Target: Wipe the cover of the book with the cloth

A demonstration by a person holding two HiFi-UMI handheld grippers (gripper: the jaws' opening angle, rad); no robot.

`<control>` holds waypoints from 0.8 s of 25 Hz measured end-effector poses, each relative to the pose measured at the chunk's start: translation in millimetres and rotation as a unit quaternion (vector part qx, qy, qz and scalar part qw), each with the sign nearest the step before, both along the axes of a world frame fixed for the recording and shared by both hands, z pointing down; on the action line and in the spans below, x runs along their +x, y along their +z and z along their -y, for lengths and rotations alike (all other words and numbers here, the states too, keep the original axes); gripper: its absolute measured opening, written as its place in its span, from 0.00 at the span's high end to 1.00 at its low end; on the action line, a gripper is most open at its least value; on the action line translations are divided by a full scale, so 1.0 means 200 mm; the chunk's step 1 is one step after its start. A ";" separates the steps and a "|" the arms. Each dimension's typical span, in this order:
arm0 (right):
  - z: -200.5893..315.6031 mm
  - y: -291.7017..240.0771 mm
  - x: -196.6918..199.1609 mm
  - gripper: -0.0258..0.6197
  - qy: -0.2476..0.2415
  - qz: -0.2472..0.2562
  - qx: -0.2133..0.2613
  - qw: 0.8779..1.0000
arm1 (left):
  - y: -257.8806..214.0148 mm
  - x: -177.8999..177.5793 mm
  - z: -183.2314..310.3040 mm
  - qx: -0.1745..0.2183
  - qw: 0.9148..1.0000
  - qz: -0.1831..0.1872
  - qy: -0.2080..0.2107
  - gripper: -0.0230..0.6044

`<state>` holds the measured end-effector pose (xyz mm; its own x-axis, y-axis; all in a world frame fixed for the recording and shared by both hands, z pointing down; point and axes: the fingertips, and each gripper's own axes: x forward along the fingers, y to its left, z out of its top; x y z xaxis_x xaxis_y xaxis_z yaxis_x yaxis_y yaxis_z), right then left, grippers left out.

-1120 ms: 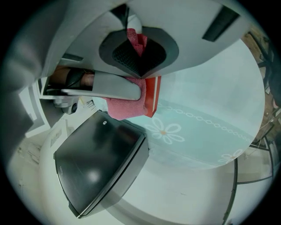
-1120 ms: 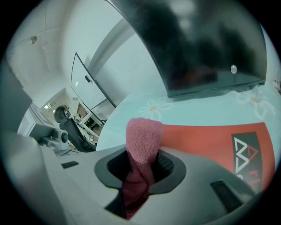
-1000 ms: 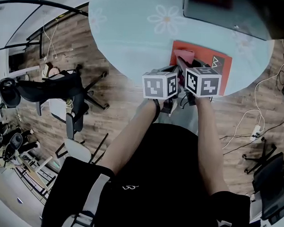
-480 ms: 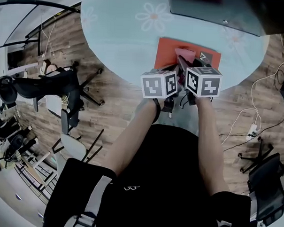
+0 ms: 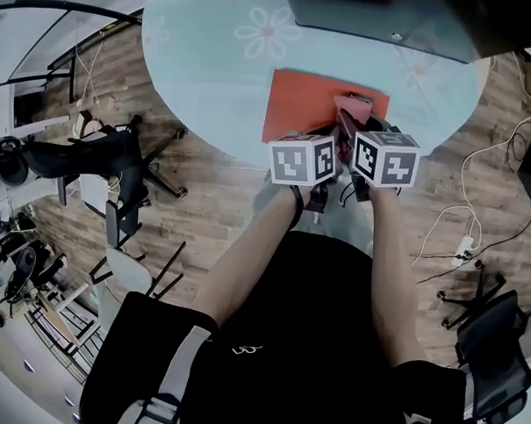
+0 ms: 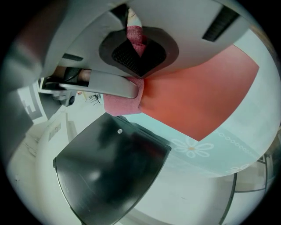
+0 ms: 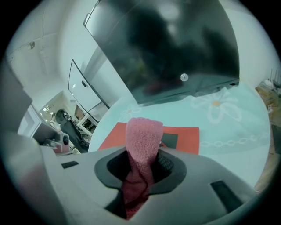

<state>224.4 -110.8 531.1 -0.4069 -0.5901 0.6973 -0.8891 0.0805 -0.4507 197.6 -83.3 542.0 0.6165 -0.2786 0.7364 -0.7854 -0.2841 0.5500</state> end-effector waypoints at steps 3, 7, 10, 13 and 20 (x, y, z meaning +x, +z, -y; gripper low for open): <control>-0.03 0.00 0.07 0.81 0.010 0.004 0.000 1.000 | 0.00 0.06 -0.02 0.000 1.000 0.001 0.012 0.94; -0.06 -0.01 0.16 0.81 0.026 0.010 0.004 1.000 | -0.01 0.15 -0.05 0.002 1.000 0.000 0.029 0.94; -0.08 -0.01 0.24 0.81 0.043 0.014 0.011 0.999 | -0.01 0.23 -0.06 0.007 0.999 -0.003 0.043 0.94; -0.11 -0.01 0.31 0.81 0.063 0.010 0.011 0.998 | -0.01 0.29 -0.09 0.005 0.998 -0.005 0.060 0.94; -0.20 -0.04 0.41 0.81 0.119 0.024 0.027 0.992 | -0.03 0.36 -0.17 0.004 0.996 -0.015 0.086 0.94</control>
